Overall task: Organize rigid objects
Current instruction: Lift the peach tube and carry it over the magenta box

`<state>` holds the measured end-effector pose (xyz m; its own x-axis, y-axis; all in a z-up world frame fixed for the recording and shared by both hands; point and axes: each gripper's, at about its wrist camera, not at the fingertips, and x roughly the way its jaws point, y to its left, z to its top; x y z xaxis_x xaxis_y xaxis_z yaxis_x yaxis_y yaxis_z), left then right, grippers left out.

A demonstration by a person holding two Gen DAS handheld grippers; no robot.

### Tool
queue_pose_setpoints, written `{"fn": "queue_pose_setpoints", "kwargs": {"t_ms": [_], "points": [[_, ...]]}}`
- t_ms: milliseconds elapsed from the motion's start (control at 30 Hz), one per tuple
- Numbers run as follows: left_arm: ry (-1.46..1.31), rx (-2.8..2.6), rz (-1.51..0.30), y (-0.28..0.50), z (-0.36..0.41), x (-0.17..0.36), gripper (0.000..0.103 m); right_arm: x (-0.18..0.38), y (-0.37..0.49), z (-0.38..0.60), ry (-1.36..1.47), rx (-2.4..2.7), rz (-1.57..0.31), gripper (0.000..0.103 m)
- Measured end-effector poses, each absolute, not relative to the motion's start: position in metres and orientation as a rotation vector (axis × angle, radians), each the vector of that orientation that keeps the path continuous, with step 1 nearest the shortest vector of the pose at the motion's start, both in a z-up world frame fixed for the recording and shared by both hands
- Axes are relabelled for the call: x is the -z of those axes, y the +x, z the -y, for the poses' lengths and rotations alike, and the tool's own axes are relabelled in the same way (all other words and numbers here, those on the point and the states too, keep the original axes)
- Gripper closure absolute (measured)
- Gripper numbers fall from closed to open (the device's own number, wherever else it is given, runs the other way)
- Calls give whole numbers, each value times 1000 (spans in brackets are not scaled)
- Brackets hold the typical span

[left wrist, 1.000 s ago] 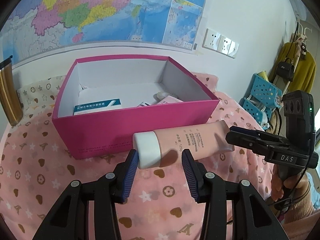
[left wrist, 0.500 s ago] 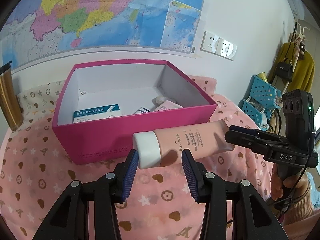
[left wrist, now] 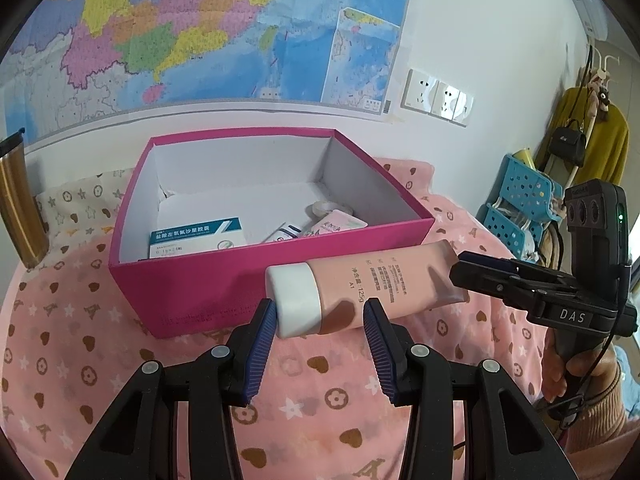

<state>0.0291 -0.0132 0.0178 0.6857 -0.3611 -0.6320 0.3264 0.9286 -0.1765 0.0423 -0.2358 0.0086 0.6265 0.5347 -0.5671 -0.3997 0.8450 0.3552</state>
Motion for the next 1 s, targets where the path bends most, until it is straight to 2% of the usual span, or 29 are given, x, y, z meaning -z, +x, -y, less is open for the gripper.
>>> {"fn": "queue_pose_setpoints", "kwargs": {"t_ms": [1000], "points": [[-48, 382, -674, 37, 14, -33, 58, -28, 56, 235, 176, -538, -660, 47]]}}
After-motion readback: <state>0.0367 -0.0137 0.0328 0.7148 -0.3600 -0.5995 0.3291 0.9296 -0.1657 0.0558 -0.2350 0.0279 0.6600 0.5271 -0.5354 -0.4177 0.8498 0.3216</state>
